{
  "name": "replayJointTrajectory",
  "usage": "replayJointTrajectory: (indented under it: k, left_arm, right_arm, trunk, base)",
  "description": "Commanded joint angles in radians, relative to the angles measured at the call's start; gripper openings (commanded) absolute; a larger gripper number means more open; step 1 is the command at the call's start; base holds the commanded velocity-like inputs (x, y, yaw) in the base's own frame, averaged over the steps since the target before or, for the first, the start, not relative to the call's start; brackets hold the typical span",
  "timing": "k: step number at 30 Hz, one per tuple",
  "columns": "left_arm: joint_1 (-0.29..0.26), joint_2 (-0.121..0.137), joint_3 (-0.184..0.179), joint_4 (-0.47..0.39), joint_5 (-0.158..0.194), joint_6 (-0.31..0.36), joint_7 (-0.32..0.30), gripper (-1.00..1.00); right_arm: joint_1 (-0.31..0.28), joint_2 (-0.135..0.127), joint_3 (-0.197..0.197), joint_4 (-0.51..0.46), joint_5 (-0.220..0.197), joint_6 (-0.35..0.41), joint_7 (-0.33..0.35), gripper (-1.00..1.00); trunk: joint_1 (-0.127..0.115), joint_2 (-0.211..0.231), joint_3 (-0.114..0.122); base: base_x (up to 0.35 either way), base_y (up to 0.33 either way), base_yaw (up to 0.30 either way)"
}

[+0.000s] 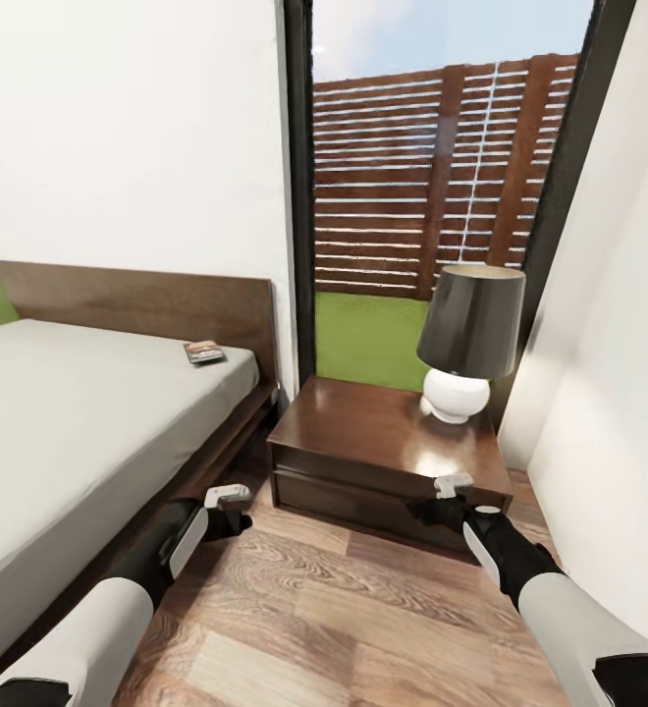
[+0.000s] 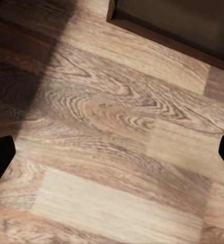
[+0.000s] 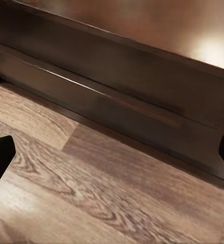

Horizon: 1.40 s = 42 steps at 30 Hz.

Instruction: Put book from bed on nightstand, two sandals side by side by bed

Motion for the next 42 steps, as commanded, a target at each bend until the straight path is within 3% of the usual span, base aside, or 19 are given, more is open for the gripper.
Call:
replayJointTrajectory:
  k: [1, 10, 42]
  left_arm:
    - [0.000, 0.000, 0.000, 0.000, 0.000, 0.000, 0.000, 1.00]
    - [0.000, 0.000, 0.000, 0.000, 0.000, 0.000, 0.000, 1.00]
    - [0.000, 0.000, 0.000, 0.000, 0.000, 0.000, 0.000, 1.00]
  right_arm:
    - [0.000, 0.000, 0.000, 0.000, 0.001, 0.000, 0.000, 1.00]
    - [0.000, 0.000, 0.000, -0.003, 0.001, 0.000, -0.004, 1.00]
    - [0.000, 0.001, 0.001, -0.003, 0.011, 0.001, -0.008, 1.00]
  trunk:
    - [0.000, 0.000, 0.004]
    - [-0.004, 0.002, 0.039]
    - [-0.019, 0.010, 0.161]
  base:
    - [0.051, 0.000, 0.209]
    - [0.010, 0.000, 0.181]
    - [0.000, 0.000, 0.034]
